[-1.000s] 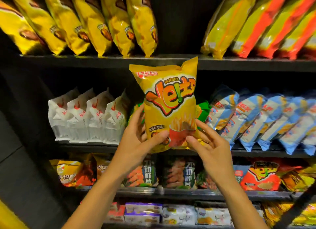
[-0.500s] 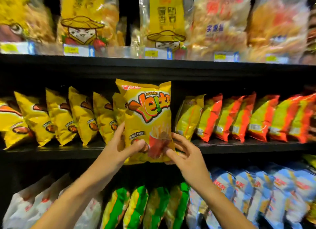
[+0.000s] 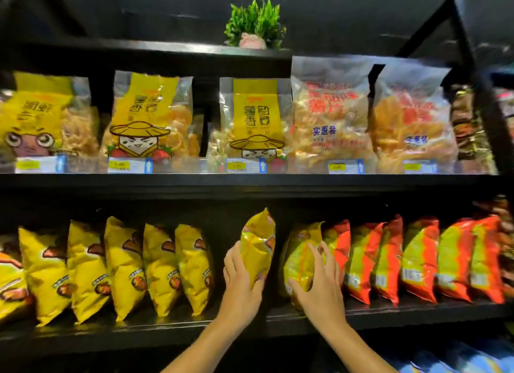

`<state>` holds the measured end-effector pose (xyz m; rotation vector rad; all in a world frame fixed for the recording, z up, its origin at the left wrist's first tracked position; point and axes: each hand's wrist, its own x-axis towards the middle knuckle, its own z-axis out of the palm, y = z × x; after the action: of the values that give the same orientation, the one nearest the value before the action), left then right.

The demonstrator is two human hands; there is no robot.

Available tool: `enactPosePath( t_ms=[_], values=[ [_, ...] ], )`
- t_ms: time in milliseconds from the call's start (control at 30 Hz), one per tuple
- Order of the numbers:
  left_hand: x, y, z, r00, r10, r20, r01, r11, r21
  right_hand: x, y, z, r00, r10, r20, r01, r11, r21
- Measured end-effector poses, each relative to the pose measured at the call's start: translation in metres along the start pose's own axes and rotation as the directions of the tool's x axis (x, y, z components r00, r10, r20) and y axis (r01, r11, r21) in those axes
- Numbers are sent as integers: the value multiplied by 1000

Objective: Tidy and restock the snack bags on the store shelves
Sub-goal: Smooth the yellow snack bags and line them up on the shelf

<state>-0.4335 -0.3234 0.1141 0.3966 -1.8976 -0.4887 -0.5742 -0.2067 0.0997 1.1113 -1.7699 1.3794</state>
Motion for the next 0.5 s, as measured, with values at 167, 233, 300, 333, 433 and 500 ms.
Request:
enactPosePath(
  t_ms=[167,233,300,333,433,500],
  values=[
    [22,-24,18,997,-67,28,67,998,7,0,7,12,1000,13,27,-10,994,-112],
    [25,-27,23,995,-75,62,74,997,5,0,8,13,1000,19,22,-16,990,-143],
    [27,-26,28,989,-91,116,92,996,-3,1,9,15,1000,22,18,-19,987,-157],
    [28,-25,30,985,-88,145,90,996,-7,2,10,16,1000,21,18,-18,986,-163],
    [29,-21,37,963,-91,255,106,993,-46,3,13,18,1000,8,10,-6,987,-158],
    [29,-19,39,941,-109,319,126,991,-35,3,15,20,1000,-2,5,3,989,-146]
  ],
)
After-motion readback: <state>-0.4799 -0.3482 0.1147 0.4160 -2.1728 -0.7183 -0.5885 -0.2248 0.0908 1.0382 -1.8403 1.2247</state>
